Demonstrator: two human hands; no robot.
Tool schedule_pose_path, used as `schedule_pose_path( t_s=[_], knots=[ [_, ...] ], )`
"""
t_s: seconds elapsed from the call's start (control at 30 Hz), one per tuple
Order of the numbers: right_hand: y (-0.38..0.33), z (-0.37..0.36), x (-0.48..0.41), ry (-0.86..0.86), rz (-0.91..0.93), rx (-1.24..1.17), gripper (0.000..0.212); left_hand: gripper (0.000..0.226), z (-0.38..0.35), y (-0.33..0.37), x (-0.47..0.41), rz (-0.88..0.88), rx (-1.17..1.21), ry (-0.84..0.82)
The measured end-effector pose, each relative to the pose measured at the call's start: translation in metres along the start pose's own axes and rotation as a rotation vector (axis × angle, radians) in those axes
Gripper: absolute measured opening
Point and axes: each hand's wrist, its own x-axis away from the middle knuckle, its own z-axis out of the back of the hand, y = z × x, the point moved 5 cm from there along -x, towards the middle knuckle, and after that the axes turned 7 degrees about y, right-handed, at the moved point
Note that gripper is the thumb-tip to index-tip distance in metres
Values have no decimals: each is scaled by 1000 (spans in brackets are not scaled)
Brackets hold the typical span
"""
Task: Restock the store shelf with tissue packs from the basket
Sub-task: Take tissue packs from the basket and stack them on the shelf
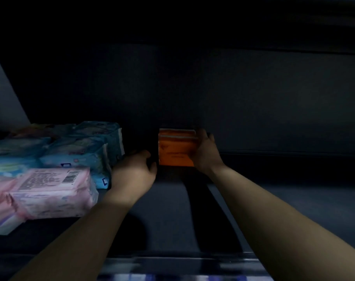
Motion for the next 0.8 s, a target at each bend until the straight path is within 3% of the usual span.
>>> schedule_pose_path(
  t_s=[0.2,0.43,0.6,0.8],
  knots=[
    [11,34,22,-56,39,195,54,19,4,26,9,-122,7,17],
    [29,136,105,-10,142,501,57,24,15,114,39,-219,28,-79],
    [66,214,170,15,41,556,60,38,14,194,89,-274,145,-177],
    [116,308,255,67,-106,619,59,38,0,303,166,-416,185,-311]
  ],
)
